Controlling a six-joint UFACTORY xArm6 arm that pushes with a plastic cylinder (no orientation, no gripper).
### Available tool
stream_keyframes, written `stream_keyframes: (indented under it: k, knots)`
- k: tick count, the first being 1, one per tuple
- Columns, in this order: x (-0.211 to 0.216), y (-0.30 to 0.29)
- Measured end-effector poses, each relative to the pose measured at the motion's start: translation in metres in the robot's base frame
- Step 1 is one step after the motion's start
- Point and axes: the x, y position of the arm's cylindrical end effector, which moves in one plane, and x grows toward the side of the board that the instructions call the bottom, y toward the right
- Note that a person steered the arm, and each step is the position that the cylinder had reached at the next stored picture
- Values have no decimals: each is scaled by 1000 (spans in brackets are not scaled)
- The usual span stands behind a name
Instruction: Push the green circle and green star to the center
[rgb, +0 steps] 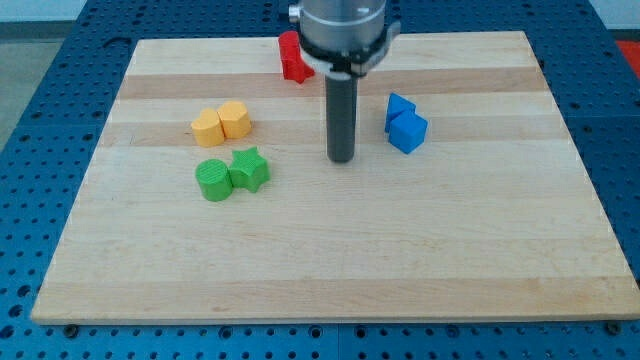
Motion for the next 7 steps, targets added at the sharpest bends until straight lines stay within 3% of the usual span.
stream_keyframes:
  k: [1, 3, 4, 5, 7]
  knots:
    - [60, -9]
    - [121, -192]
    - [105, -244]
    - [69, -255]
    - [39, -184]
